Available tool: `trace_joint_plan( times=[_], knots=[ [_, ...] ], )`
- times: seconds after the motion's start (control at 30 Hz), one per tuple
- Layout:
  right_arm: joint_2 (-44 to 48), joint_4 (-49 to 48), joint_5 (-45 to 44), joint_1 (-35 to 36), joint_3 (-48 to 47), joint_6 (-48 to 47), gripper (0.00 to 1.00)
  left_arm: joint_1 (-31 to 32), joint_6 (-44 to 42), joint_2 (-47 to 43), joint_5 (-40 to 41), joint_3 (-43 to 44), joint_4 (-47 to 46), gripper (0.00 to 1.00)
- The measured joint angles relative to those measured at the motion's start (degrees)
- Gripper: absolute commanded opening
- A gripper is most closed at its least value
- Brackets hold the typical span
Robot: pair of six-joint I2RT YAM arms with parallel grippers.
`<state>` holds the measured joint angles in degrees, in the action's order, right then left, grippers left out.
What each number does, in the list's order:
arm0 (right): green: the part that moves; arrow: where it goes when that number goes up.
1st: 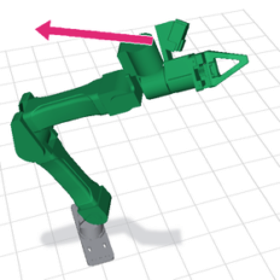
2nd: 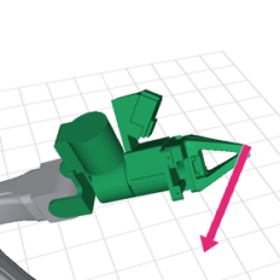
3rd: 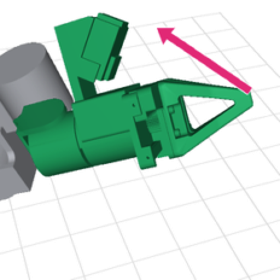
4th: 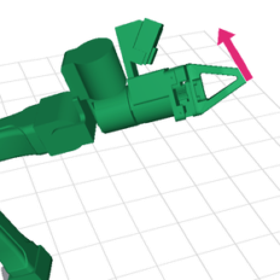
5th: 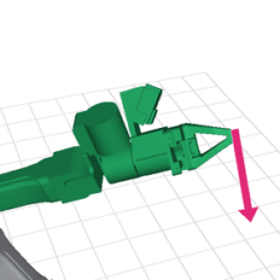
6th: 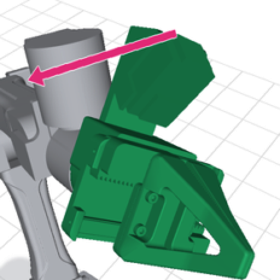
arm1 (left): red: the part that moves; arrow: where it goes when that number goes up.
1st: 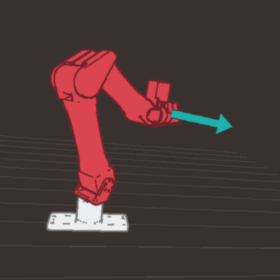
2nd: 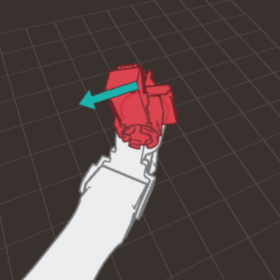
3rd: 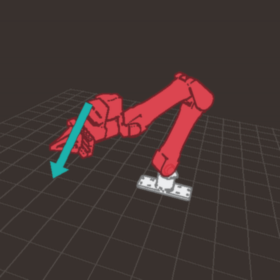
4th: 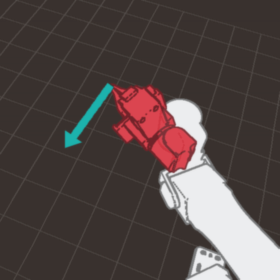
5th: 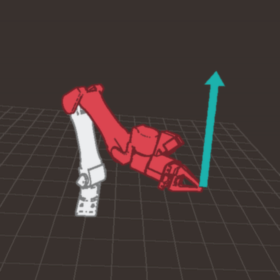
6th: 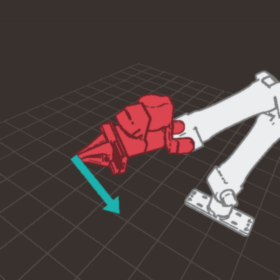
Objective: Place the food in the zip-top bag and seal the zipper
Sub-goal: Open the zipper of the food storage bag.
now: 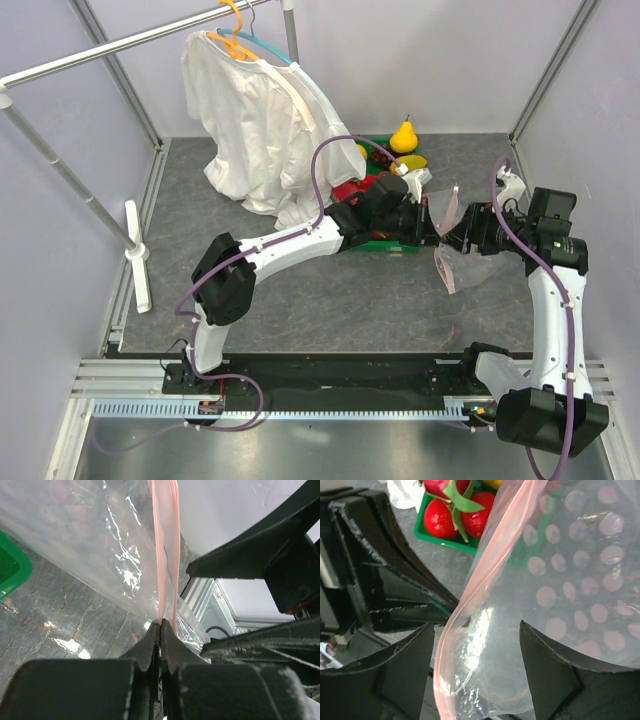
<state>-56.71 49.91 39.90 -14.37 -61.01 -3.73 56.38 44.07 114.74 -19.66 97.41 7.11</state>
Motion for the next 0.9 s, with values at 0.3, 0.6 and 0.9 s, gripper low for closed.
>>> trace_joint_plan(
  times=[0.3, 0.6, 0.9],
  knots=[
    [3.6, 2.2, 1.6, 2.9, 0.0, -2.7, 0.61, 0.0, 0.7, 0.0, 0.1, 0.0, 0.0, 0.02],
    [3.8, 4.5, 0.1, 6.7, -1.6, -9.3, 0.42, 0.0, 1.7, 0.1, 0.1, 0.2, 0.0, 0.02],
    [-1.3, 5.3, -3.0, 11.0, -1.6, -11.5, 0.44, 0.0, 1.8, 0.8, 0.1, 0.6, -0.1, 0.02]
  ],
)
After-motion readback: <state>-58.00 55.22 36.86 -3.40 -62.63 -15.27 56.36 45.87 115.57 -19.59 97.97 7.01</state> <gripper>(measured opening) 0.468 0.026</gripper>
